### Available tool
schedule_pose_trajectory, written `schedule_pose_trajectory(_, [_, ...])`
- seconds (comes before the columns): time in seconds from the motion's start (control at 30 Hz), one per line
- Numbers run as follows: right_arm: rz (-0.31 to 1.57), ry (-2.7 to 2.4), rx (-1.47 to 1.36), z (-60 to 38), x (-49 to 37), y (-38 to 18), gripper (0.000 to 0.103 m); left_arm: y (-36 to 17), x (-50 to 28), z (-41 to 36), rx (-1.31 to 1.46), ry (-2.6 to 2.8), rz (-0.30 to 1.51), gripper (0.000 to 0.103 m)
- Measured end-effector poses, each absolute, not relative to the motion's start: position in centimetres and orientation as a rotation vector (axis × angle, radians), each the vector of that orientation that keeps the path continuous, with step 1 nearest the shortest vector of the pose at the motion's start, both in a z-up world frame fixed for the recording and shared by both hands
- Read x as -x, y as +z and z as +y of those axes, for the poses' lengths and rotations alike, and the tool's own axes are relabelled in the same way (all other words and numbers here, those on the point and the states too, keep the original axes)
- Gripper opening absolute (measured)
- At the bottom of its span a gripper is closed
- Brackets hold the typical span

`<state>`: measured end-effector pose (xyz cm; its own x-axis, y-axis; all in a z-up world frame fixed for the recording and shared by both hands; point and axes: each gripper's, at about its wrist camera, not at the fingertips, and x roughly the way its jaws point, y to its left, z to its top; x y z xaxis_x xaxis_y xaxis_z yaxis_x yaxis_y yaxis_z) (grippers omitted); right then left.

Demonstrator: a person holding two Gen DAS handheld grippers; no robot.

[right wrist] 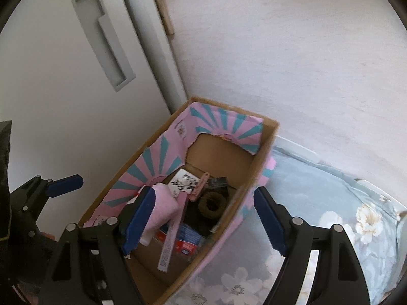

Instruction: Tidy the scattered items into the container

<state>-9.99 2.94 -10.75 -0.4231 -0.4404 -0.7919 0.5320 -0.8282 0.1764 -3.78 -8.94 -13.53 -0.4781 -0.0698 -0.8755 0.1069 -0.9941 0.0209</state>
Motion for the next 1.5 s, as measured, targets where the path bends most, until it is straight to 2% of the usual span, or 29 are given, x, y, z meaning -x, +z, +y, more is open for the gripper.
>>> schedule_pose_trajectory(0.33, [0.164,-2.473,-1.3,9.6,8.7,-6.4,0.076,-9.3,4.5,-4.2,-1.582,-2.727,-0.021,0.102])
schedule_pose_trajectory(0.6, [0.042,-2.645,-1.517,17.8,6.1,-3.9,0.077,-6.1,4.0,0.0,-1.605,-2.787,-0.091,0.102])
schedule_pose_trajectory(0.8, [-0.104,-2.68,-1.648,22.0,3.8,-4.7,0.077,-6.0,3.2,1.5,-1.626,-2.796,-0.113,0.102])
schedule_pose_trajectory(1.1, [-0.209,-2.689,-1.726,23.4,1.2,-6.9,0.077,-7.8,2.1,1.7,-1.685,-2.749,-0.134,0.102])
schedule_pose_trajectory(1.5, [-0.195,-2.719,-1.712,23.8,0.7,-6.4,0.077,-7.3,1.8,1.7,-1.63,-2.746,-0.151,0.102])
